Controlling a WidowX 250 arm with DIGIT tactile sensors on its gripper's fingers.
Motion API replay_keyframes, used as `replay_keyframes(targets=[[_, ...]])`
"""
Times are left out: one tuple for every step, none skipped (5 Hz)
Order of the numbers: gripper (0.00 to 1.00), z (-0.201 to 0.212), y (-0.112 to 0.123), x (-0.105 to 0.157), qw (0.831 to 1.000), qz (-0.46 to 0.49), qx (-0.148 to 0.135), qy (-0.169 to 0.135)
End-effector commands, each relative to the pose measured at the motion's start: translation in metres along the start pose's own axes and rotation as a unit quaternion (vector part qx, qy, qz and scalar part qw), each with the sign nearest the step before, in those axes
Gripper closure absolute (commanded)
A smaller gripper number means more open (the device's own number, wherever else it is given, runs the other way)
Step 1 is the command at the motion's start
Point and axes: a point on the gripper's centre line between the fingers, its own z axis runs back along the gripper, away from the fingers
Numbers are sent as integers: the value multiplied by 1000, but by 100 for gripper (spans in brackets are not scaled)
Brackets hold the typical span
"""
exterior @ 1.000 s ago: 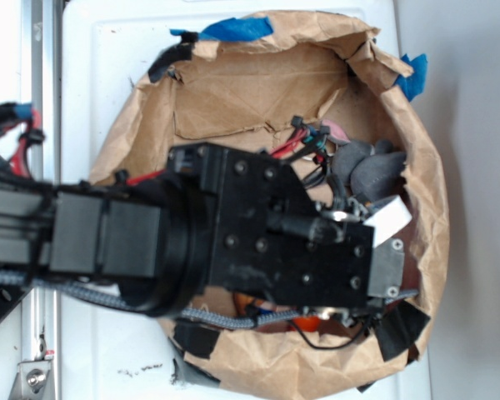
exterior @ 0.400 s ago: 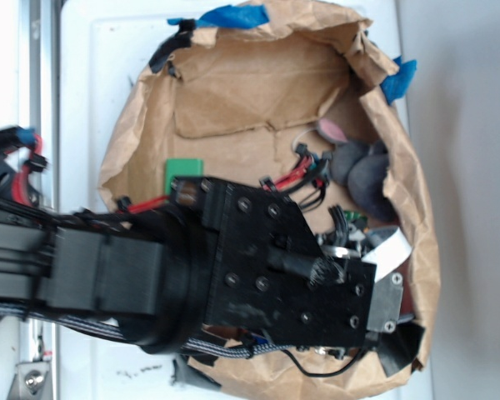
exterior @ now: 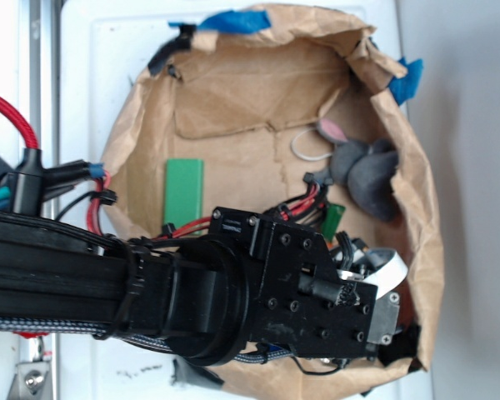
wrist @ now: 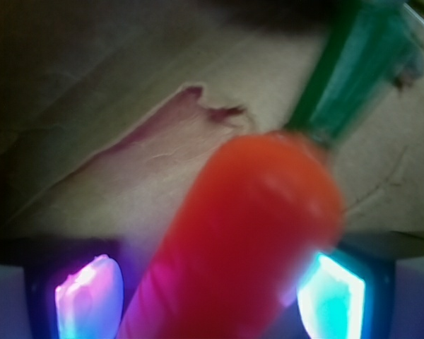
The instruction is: Grab the carrot.
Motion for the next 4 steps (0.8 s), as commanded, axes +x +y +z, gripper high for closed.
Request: replay_keyframes(targets=[[100, 5, -11, 18, 1000, -27, -13, -5], [100, 27, 4, 30, 999, -44, -25, -18], [100, 64, 35, 27, 995, -75, -37, -45], [100, 96, 64, 33, 988, -143, -15, -58]])
